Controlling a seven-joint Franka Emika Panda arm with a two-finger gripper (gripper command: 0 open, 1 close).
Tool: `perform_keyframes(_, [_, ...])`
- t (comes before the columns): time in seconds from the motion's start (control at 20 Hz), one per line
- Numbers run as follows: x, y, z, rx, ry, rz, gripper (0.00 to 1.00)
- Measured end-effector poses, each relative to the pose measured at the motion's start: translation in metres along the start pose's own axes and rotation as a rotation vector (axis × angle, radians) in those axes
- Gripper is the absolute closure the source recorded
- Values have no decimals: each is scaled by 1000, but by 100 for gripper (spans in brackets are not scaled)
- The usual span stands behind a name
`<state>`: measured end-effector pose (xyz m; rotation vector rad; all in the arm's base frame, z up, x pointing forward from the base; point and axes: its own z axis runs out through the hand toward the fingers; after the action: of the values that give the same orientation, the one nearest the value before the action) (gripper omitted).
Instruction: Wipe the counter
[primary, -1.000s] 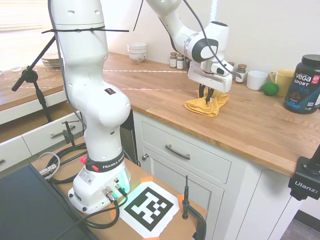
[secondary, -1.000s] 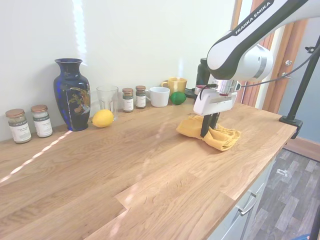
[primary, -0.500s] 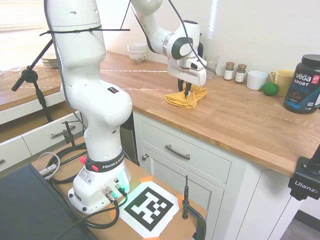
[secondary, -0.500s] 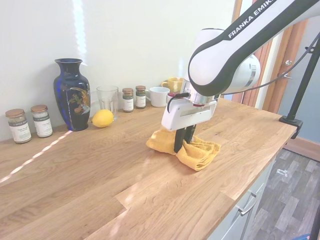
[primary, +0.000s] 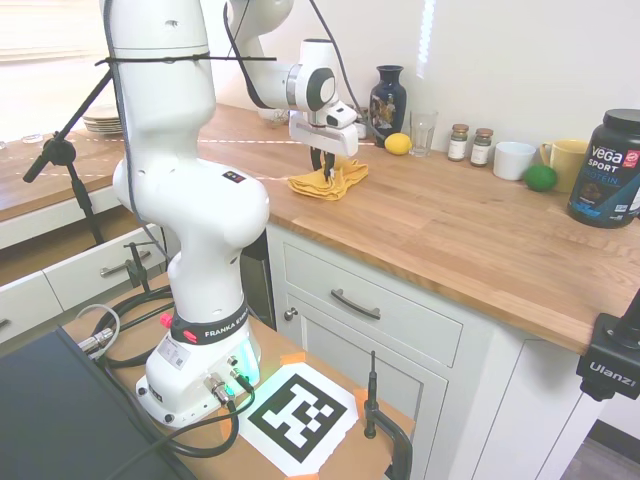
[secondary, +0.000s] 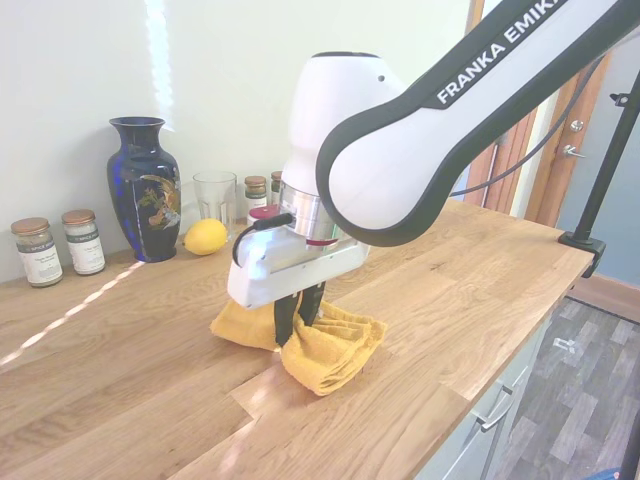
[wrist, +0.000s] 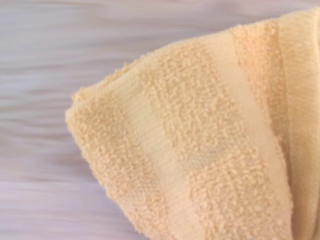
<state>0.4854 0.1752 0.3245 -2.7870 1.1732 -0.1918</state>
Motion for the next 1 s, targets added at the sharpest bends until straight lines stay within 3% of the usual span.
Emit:
perform_keyframes(0.3, [-45,-60,5,0,6,-20,100])
perform_keyframes(0.55, [-64,-86,8,-5,2,-22,100])
perform_keyframes(0.6, [-65,-88,8,-8,0,-22,0])
perform_keyframes(1.0, [-66,-94,9,-28,-6,-24,0])
